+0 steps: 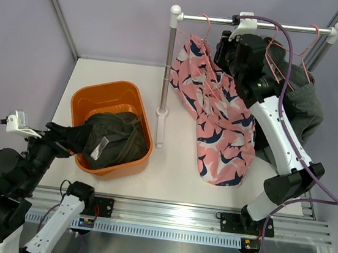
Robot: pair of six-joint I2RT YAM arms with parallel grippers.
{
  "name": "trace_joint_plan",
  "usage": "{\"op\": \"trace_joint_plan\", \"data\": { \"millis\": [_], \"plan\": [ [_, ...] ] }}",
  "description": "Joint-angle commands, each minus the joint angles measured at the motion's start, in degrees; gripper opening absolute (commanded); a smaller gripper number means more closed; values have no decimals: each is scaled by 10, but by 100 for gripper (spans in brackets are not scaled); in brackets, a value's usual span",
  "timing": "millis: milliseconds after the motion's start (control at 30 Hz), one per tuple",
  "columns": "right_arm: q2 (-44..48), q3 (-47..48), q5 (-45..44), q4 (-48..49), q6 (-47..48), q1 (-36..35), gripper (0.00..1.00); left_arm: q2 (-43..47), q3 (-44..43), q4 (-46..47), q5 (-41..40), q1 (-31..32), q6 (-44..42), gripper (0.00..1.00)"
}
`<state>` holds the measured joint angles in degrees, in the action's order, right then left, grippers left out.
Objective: Remove the shorts from the hanger
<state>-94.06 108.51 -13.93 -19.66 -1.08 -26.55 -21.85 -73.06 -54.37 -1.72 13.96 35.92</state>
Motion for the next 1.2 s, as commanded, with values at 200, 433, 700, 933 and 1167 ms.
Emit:
{"op": "trace_joint_plan", "data": {
  "millis": [200,433,700,933,1167],
  "plan": [
    [-20,35,19,-6,6,3,28,-6,14,24,-5,-2,-16,99],
    [-26,64,13,-26,7,3,0,-10,24,32,-1,-2,-23,99],
    [3,70,-7,-21,7,3,0,-9,49,62,13,-2,-51,99],
    [26,101,-29,-47,25,3,0,-21,67,73,29,-2,-82,99],
    [81,68,-28,-49,15,3,0,-33,87,91,50,-2,-97,99]
  ]
}}
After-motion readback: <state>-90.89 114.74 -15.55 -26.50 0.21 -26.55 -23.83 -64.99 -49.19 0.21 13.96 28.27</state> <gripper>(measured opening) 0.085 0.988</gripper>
